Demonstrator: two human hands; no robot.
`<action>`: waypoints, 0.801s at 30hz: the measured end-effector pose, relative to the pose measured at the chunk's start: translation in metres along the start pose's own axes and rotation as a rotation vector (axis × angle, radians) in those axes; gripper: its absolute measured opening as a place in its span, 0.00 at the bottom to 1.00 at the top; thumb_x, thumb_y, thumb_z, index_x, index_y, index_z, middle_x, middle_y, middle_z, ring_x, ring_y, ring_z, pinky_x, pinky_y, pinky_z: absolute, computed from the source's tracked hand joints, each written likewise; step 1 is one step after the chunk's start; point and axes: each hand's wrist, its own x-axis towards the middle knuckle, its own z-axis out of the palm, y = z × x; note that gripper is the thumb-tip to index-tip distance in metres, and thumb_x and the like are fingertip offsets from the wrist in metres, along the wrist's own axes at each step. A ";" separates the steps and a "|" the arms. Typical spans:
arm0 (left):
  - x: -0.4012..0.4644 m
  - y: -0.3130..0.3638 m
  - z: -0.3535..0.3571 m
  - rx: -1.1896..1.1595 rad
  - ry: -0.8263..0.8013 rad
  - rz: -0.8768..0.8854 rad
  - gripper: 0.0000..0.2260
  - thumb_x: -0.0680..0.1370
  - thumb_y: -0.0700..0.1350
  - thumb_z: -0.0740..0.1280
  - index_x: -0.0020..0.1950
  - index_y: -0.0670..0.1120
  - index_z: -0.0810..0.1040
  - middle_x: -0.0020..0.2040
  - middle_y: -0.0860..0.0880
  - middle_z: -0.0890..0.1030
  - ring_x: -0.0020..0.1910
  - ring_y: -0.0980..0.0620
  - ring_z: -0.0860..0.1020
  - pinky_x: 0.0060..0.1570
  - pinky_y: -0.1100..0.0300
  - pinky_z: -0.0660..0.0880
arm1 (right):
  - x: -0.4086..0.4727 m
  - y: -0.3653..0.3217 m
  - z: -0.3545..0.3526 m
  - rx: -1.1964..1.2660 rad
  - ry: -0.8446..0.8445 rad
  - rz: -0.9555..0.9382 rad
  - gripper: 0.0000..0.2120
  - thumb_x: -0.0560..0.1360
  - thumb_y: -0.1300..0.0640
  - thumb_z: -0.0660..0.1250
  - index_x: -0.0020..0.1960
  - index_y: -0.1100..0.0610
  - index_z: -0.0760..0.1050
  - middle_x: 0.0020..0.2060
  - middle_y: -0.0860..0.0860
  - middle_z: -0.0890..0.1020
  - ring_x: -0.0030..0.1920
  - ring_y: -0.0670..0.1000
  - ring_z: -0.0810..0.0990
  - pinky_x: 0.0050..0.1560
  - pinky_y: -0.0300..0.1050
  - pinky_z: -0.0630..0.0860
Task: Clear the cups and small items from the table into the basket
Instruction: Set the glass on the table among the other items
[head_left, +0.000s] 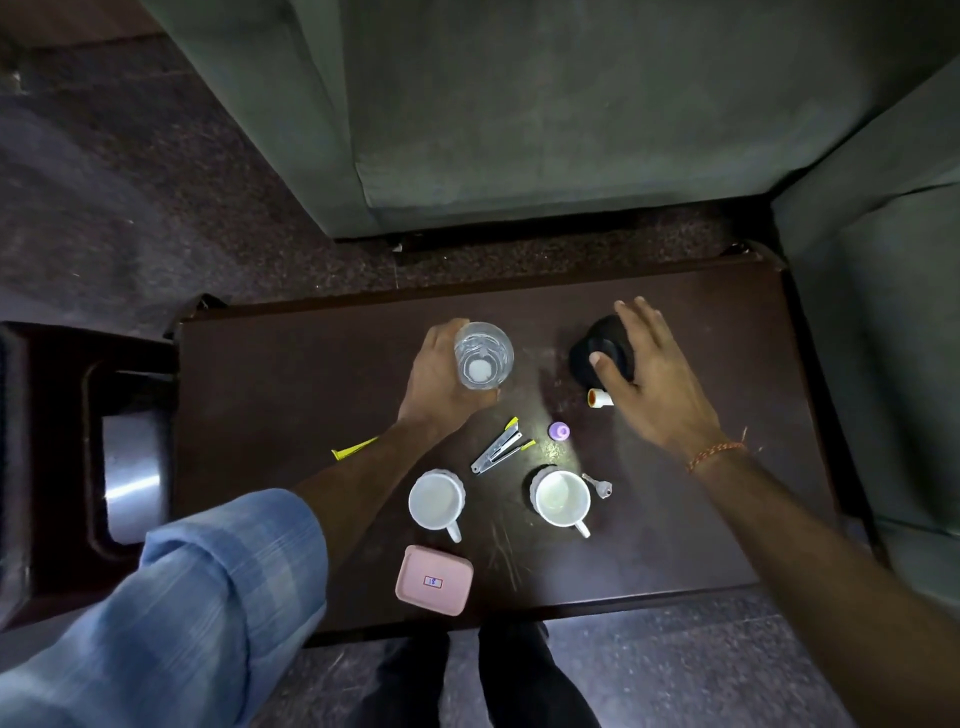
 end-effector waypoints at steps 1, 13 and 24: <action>0.001 -0.002 0.002 -0.004 0.005 0.001 0.39 0.58 0.46 0.81 0.66 0.45 0.72 0.62 0.48 0.76 0.60 0.53 0.73 0.54 0.74 0.61 | -0.001 0.002 0.001 0.004 0.004 0.010 0.30 0.79 0.52 0.64 0.77 0.58 0.59 0.78 0.57 0.57 0.78 0.56 0.54 0.77 0.51 0.55; 0.000 -0.012 0.014 -0.013 0.013 0.048 0.38 0.59 0.45 0.81 0.66 0.44 0.72 0.61 0.46 0.76 0.59 0.49 0.75 0.56 0.67 0.66 | -0.006 0.010 0.009 0.038 0.027 0.037 0.28 0.80 0.48 0.62 0.76 0.57 0.61 0.78 0.54 0.58 0.75 0.57 0.62 0.75 0.53 0.61; -0.006 0.000 0.001 -0.029 -0.117 -0.007 0.60 0.57 0.46 0.83 0.79 0.48 0.48 0.72 0.47 0.64 0.69 0.51 0.68 0.61 0.66 0.63 | -0.012 0.006 0.000 0.054 0.039 0.034 0.28 0.80 0.49 0.61 0.76 0.59 0.62 0.77 0.55 0.59 0.77 0.56 0.59 0.75 0.52 0.59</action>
